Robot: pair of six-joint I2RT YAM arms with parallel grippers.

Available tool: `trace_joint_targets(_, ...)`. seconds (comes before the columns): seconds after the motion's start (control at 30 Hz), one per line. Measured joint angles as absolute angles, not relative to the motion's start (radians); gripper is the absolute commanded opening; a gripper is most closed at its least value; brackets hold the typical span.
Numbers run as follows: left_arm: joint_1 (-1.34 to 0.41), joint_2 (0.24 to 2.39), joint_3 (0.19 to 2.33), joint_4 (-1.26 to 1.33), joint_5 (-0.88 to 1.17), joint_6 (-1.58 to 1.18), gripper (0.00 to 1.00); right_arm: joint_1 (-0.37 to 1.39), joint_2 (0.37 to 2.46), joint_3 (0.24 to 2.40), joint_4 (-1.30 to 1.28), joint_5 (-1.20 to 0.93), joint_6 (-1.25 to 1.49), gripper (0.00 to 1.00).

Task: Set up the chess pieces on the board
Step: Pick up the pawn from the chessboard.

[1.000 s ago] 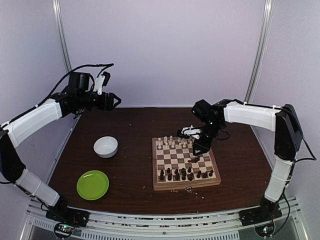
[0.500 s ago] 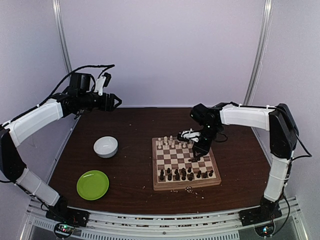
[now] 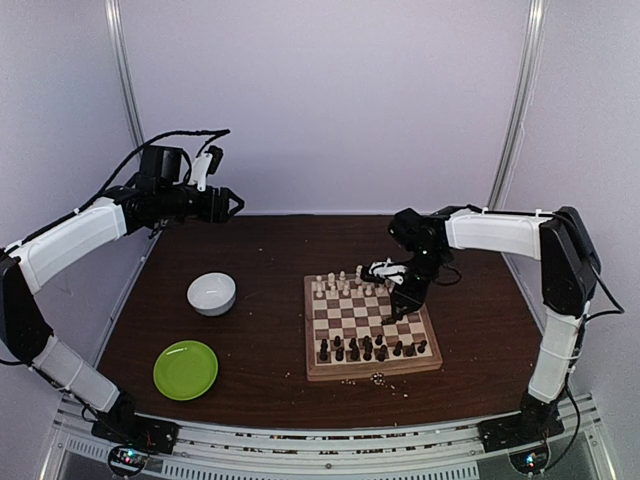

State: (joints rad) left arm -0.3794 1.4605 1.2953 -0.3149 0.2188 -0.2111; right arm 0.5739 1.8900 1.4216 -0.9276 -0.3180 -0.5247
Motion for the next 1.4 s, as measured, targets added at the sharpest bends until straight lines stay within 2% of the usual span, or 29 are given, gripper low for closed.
trace_joint_targets(0.37, -0.379, 1.461, 1.295, -0.315, 0.222, -0.211, 0.65, 0.559, 1.877, 1.398, -0.929, -0.321, -0.557, 0.32)
trace_joint_targets(0.7, -0.379, 1.471, 1.295, -0.315, 0.225, -0.212, 0.65, 0.559, 1.878, 1.396, -0.931, -0.332, -0.580, 0.26)
trace_joint_targets(0.87, -0.379, 1.472, 1.295, -0.315, 0.226, -0.212, 0.65, 0.559, 1.878, 1.381, -0.935, -0.332, -0.582, 0.31)
trace_joint_targets(0.97, -0.379, 1.472, 1.295, -0.315, 0.226, -0.212, 0.65, 0.559, 1.879, 1.375, -0.941, -0.332, -0.586, 0.31)
trace_joint_targets(1.23, -0.379, 1.473, 1.295, -0.315, 0.229, -0.212, 0.65, 0.559, 1.879, 1.356, -0.938, -0.331, -0.595, 0.14)
trace_joint_targets(1.4, -0.379, 1.474, 1.295, -0.315, 0.229, -0.212, 0.65, 0.559, 1.872, 1.353, -0.929, -0.323, -0.585, 0.08)
